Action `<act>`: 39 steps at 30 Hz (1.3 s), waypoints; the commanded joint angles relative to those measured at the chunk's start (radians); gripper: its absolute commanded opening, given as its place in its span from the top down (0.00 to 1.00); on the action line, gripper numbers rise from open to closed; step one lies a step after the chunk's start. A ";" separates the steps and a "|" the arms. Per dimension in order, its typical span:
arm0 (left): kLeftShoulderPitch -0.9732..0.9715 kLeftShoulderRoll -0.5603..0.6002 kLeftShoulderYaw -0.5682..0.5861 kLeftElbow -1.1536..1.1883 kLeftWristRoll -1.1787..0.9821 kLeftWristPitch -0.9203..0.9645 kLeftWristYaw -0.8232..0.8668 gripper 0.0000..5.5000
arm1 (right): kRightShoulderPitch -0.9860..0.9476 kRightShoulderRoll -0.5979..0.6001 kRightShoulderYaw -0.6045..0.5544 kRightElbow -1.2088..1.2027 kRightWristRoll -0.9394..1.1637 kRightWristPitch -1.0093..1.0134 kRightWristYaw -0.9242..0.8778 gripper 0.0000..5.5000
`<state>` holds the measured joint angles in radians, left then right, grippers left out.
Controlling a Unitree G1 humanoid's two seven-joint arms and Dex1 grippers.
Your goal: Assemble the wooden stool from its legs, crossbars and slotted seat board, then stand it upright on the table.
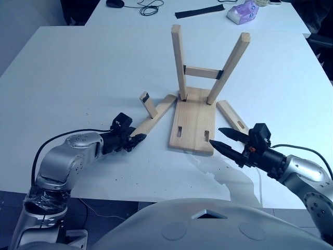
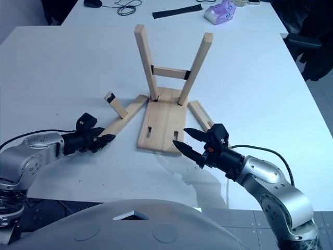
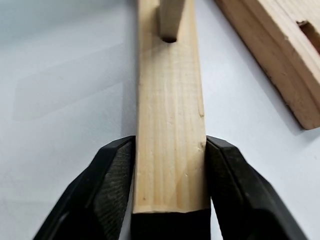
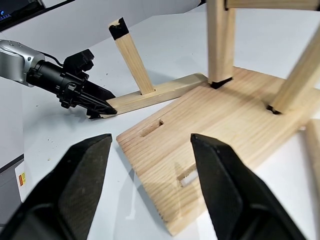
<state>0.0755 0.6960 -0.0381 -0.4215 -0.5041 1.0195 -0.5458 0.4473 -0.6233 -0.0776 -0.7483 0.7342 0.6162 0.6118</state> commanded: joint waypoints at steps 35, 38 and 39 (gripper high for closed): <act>-0.705 -0.315 0.375 0.388 -0.100 -0.356 0.147 0.63 | -0.224 -0.046 -0.039 0.166 0.003 0.011 0.105 0.47; -0.765 -0.329 0.404 0.325 -0.249 -0.341 0.056 0.63 | -0.248 -0.050 -0.051 0.183 0.016 0.015 0.113 0.47; -0.783 -0.330 0.413 0.310 -0.308 -0.319 0.033 0.63 | -0.254 -0.053 -0.052 0.186 0.016 0.014 0.117 0.47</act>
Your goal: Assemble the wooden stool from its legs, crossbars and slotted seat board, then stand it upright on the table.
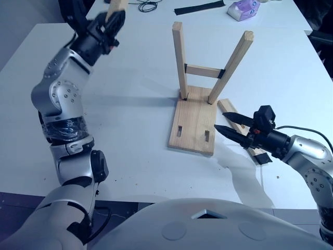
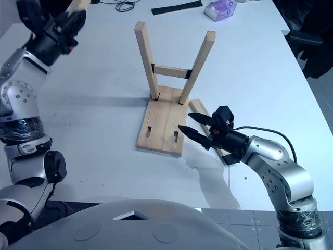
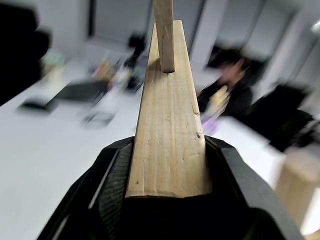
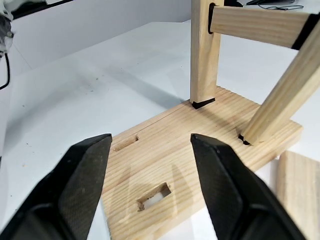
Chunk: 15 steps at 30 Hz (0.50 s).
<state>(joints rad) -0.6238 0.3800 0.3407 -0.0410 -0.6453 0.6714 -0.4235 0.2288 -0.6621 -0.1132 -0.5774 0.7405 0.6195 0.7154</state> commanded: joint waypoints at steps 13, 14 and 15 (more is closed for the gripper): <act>-0.027 0.030 -0.075 -0.350 -0.729 0.301 -0.251 0.63 | -0.215 -0.085 -0.219 0.071 0.260 0.088 0.102 0.47; -0.012 0.035 -0.081 -0.359 -0.742 0.304 -0.252 0.63 | -0.224 -0.096 -0.253 0.074 0.309 0.097 0.118 0.47; 0.009 0.045 -0.088 -0.369 -0.750 0.308 -0.263 0.63 | -0.231 -0.108 -0.288 0.080 0.365 0.112 0.133 0.44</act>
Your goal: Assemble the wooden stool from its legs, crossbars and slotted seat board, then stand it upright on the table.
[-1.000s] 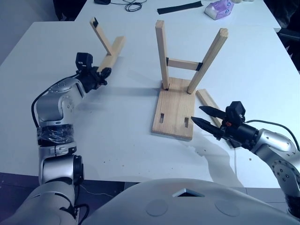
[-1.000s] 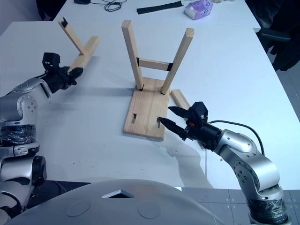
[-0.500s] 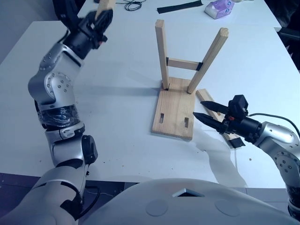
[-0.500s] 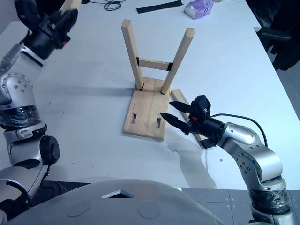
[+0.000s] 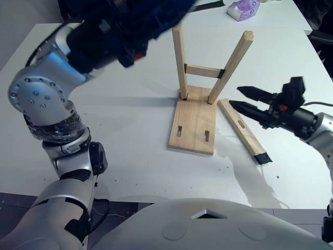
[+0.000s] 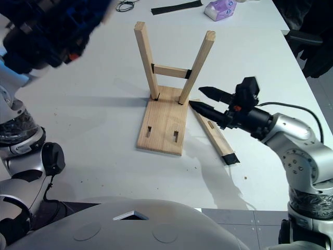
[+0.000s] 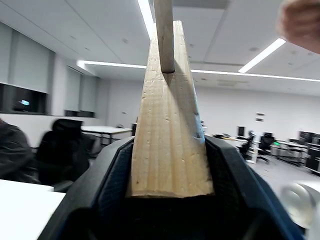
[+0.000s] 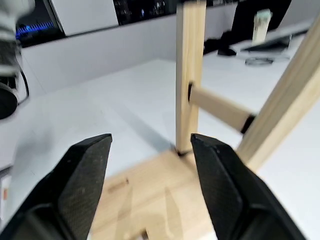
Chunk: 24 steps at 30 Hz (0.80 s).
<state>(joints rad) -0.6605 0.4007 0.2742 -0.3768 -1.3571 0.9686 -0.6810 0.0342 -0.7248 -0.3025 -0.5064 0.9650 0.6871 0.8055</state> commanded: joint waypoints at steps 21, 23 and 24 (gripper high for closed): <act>0.326 0.157 -0.138 -0.124 0.126 -0.084 -0.225 0.63 | -0.132 -0.142 -0.139 0.039 0.428 0.199 0.046 0.26; 0.357 0.160 -0.157 -0.142 0.144 -0.089 -0.240 0.63 | -0.145 -0.142 -0.127 0.044 0.429 0.202 0.044 0.26; 0.369 0.161 -0.165 -0.149 0.150 -0.092 -0.243 0.63 | -0.151 -0.142 -0.123 0.045 0.431 0.203 0.044 0.26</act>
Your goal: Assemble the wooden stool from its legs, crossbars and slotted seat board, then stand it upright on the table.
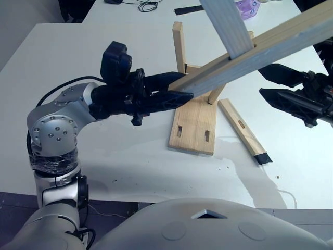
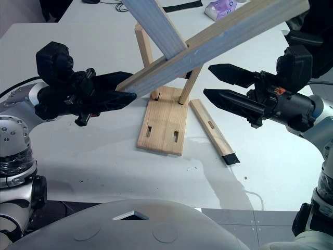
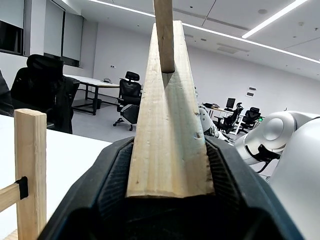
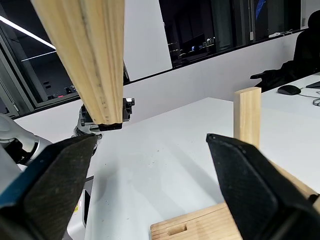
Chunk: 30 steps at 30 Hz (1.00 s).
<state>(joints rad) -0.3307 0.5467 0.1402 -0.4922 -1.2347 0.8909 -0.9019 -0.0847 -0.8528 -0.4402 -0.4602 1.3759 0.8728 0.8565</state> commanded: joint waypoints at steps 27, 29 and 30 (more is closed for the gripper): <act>0.077 0.006 -0.097 -0.040 0.095 -0.073 -0.040 0.63 | -0.081 -0.026 0.075 -0.031 0.159 0.050 -0.025 0.26; 0.081 0.005 -0.100 -0.044 0.098 -0.074 -0.042 0.63 | -0.087 -0.024 0.084 -0.030 0.152 0.049 -0.025 0.26; 0.083 0.005 -0.101 -0.045 0.098 -0.076 -0.043 0.63 | -0.089 -0.023 0.091 -0.030 0.144 0.048 -0.026 0.26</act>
<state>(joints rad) -0.2482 0.5480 0.0444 -0.5189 -1.1370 0.8264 -0.9398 -0.1518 -0.8686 -0.3628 -0.4777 1.5298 0.9115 0.8383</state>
